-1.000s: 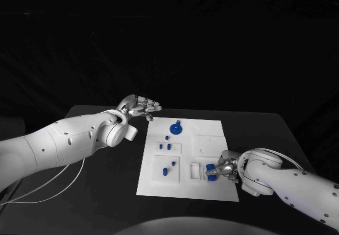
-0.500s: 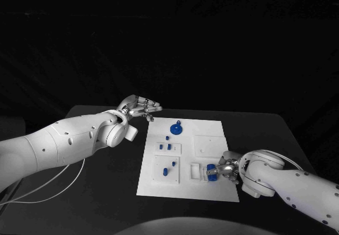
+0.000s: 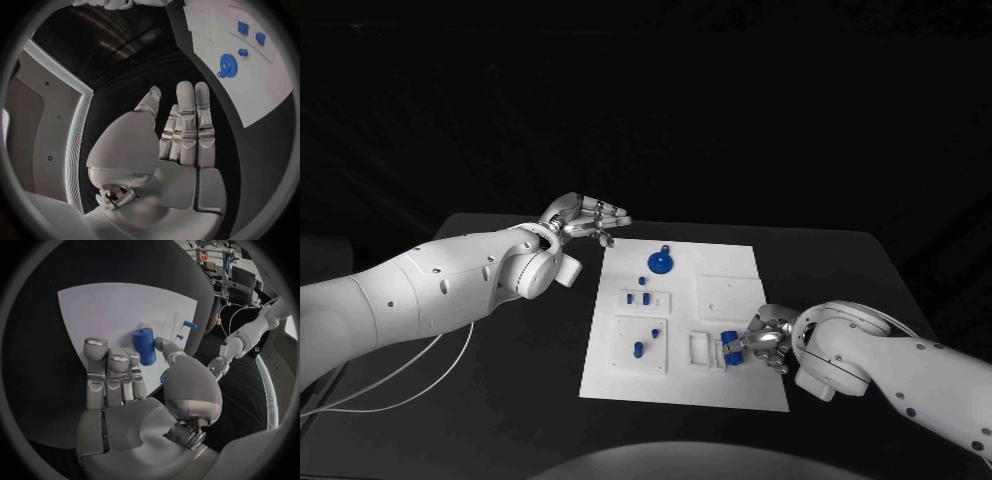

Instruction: Assemble the parts on the task board

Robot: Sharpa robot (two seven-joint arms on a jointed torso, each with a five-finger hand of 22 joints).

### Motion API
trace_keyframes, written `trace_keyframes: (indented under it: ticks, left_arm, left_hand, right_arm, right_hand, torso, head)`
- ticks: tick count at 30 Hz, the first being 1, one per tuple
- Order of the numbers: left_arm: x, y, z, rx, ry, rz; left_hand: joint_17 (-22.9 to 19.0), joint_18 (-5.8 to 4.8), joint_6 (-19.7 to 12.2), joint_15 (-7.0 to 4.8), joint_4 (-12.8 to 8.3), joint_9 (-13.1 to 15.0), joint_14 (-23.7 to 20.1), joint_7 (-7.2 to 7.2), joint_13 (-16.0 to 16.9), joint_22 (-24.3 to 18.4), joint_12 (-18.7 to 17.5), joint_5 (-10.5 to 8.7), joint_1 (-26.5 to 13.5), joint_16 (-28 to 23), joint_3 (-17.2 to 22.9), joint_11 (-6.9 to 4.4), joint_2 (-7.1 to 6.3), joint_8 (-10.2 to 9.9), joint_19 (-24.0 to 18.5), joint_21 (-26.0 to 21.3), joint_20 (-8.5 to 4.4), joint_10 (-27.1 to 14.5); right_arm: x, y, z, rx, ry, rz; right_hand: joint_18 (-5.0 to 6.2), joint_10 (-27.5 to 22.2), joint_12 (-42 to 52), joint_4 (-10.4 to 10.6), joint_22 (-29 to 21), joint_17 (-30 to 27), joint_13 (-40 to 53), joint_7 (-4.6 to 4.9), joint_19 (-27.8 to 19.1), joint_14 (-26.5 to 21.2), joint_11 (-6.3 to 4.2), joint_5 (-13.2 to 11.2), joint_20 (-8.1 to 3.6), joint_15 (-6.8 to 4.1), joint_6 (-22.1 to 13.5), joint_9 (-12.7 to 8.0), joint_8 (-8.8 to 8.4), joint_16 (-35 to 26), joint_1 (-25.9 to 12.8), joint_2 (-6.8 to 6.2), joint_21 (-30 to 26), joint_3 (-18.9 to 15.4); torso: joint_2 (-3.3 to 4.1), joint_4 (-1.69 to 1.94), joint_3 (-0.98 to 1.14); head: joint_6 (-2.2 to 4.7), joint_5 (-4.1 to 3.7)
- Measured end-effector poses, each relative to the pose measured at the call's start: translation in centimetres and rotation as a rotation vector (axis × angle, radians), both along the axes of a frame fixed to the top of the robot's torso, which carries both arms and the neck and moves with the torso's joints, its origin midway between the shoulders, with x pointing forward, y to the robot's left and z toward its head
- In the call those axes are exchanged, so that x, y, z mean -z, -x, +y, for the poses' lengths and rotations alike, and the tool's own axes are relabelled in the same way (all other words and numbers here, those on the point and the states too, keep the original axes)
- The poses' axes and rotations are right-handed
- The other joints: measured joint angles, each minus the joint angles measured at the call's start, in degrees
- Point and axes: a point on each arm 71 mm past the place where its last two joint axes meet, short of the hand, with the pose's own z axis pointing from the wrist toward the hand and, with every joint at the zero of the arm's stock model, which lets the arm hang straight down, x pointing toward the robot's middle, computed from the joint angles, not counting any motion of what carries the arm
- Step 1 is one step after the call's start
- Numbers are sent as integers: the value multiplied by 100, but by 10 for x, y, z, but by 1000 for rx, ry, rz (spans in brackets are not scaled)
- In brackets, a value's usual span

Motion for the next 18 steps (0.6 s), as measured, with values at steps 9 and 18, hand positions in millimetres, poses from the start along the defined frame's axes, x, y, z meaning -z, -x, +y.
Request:
trace_keyframes:
  ticks: [9,18]
  left_arm:
    - [0,0,1,0,-1,1]
    - [0,0,1,1,0,2]
  left_hand:
    - [0,0,31,0,14,0,0,-30,0,-6,0,0,0,0,14,0,0,0,0,0,0,0]
    - [1,0,31,0,16,0,0,-30,0,-6,0,0,0,0,16,0,0,0,0,0,0,0]
  right_arm:
    - [-12,-2,9,-2,-43,-1]
    - [-14,-2,22,-18,-72,15]
  right_hand:
    - [-1,1,0,-17,19,12,0,1,0,0,-1,1,0,1,-1,-72,14,0,23,-23,0,-17]
    - [-1,1,0,-40,42,50,-7,1,0,-1,-1,-30,0,1,-1,-111,13,24,68,23,0,-40]
  torso:
    - [4,4,-1]
    - [4,5,-3]
  head:
    - [-21,8]
    - [-34,19]
